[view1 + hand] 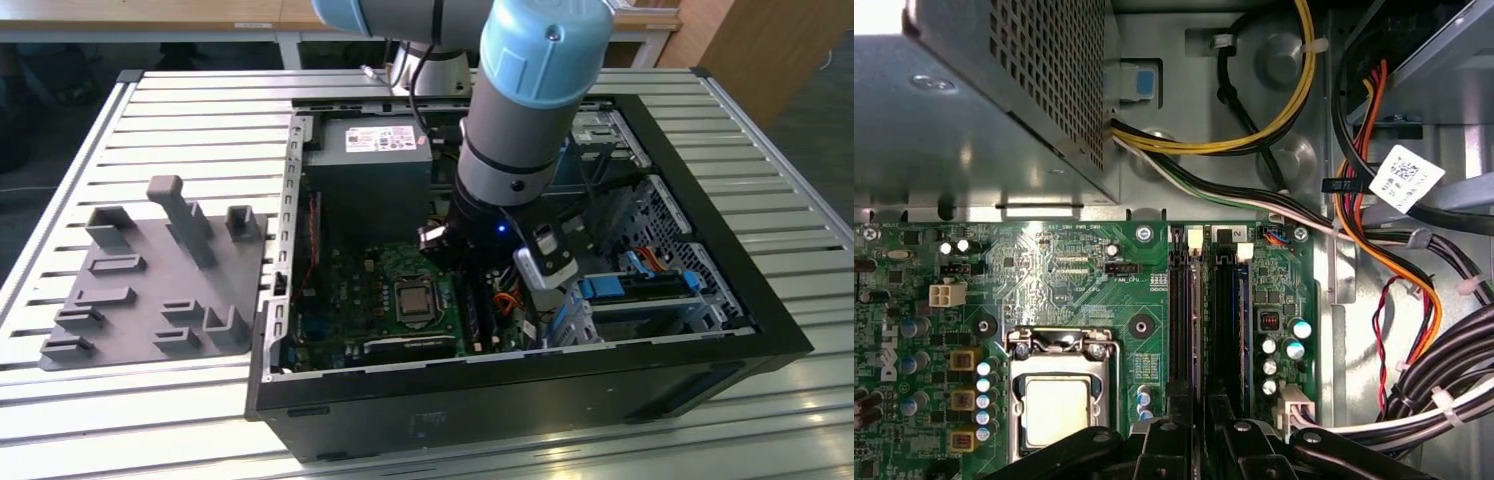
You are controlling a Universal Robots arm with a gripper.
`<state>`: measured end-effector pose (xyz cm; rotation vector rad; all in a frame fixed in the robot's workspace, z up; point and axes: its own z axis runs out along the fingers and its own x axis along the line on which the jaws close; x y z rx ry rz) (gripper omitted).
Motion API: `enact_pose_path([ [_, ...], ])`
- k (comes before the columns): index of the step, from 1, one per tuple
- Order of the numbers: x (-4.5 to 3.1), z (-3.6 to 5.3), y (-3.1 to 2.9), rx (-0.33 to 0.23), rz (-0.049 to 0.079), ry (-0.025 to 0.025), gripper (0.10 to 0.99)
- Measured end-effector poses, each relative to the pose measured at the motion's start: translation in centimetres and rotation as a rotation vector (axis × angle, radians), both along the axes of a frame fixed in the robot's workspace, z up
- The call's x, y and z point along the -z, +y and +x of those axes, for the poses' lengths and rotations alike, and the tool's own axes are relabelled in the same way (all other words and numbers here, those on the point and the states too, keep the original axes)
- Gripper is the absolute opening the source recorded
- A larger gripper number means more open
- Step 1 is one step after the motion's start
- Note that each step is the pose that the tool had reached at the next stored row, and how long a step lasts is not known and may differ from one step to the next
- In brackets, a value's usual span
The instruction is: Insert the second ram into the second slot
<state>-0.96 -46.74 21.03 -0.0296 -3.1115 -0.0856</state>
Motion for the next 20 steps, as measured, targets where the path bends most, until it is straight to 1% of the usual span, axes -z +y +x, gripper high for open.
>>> enact_pose_path([
  [5, 0.13, 0.00, -0.01, 0.000, 0.000, 0.0002, 0.212],
  [7, 0.09, 0.00, -0.01, 0.000, 0.000, 0.0001, 0.196],
  [8, -0.01, 0.00, 0.00, 0.000, 0.000, 0.0001, 0.137],
  [11, -0.33, 0.00, 0.00, 0.000, 0.000, 0.0001, 0.137],
  [20, -0.25, 0.00, 0.00, 0.000, -0.004, 0.0001, 0.137],
])
